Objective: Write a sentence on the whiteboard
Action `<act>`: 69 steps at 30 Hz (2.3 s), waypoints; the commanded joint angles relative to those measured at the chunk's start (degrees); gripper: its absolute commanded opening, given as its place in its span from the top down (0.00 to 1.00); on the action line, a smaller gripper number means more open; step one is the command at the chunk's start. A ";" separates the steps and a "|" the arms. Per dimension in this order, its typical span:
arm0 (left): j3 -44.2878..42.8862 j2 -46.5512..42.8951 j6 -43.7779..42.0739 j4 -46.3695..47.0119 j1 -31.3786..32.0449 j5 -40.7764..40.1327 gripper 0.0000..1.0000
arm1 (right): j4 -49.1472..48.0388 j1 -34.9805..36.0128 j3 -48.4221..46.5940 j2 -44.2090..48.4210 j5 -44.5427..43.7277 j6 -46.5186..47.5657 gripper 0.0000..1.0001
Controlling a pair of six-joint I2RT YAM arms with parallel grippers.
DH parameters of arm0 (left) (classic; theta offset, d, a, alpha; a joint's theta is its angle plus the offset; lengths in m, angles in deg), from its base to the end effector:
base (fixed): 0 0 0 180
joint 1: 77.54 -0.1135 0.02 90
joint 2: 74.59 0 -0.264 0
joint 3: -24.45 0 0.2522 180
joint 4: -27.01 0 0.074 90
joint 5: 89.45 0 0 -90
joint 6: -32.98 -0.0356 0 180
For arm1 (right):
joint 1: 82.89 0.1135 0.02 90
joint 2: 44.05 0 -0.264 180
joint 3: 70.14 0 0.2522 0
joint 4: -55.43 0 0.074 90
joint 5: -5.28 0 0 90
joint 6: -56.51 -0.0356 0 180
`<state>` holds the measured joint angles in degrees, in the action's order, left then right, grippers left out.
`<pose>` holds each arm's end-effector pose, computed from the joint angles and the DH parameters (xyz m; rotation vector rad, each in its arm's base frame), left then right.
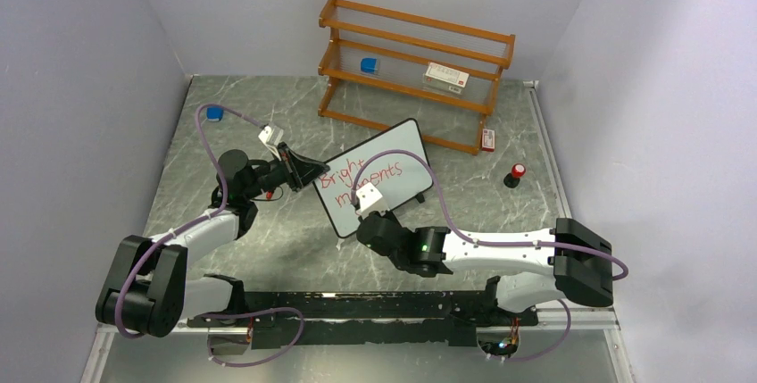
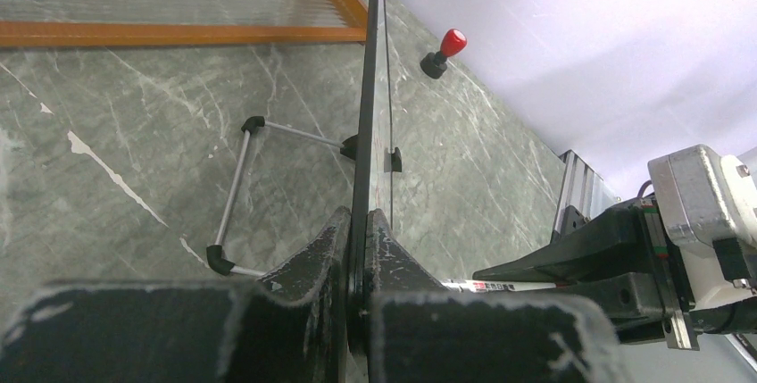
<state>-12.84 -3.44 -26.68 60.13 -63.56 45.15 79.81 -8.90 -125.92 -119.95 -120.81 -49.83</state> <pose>0.2302 -0.0831 0.2215 0.4115 1.6678 -1.1977 0.0935 0.2497 0.2108 -0.7816 2.0314 0.1459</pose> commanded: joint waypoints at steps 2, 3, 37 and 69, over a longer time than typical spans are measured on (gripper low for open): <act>-0.28 0.03 -2.34 -2.31 0.52 -0.13 0.95 | -2.33 0.10 -0.32 0.66 -3.41 -0.89 1.00; -0.22 0.02 -2.24 -2.25 0.52 -0.13 0.95 | -2.61 0.03 -0.46 0.60 -3.70 -0.81 1.00; -0.47 0.56 -2.16 -2.14 0.51 -0.21 0.95 | -3.64 -1.85 -1.53 0.87 -1.86 -0.21 1.00; -0.47 -0.40 -2.49 -3.06 0.52 -0.57 0.95 | 0.03 -1.77 -0.10 1.41 -1.52 -2.68 1.00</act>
<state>-12.84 -3.46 -26.74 60.08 -63.56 45.15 80.66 -10.45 -126.00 -119.21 -121.58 -51.69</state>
